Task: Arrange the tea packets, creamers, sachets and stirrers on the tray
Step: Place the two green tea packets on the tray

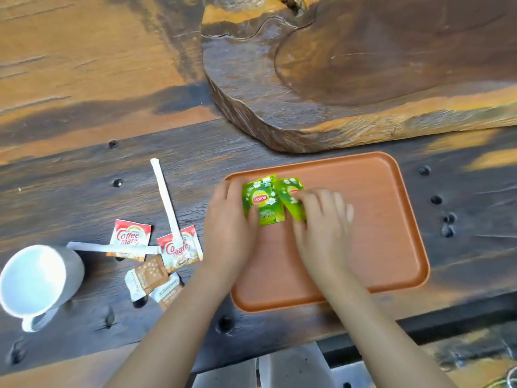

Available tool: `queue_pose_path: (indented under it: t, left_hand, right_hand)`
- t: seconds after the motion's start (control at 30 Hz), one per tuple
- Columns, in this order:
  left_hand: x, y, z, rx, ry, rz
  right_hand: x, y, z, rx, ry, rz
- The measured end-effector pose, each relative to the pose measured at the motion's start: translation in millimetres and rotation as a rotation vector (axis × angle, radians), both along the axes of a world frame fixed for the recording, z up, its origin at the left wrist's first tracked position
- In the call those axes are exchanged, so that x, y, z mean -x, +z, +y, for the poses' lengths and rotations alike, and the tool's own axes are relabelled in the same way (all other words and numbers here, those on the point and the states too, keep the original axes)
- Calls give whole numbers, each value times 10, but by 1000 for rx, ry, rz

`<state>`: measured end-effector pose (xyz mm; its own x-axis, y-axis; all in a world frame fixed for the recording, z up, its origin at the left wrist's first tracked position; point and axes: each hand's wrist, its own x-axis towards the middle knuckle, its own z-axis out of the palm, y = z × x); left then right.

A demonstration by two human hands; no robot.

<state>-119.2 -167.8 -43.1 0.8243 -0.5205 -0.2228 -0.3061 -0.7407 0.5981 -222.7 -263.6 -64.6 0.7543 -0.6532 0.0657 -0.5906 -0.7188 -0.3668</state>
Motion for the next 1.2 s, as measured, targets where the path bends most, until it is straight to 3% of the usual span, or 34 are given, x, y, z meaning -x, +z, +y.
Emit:
queue_pose_path:
  t: [0.13,0.4,1.2]
  left_hand:
    - [189,-36,131,-26,-6,-104]
    - [335,-312,100,-41,-161,-168]
    - [159,-338,93,-40,-157,-128]
  right_hand:
    - [80,-110,66,-30,109,145]
    - [164,-175,-9,-89,240,66]
    - [-58,-253,-157,-112,162,37]
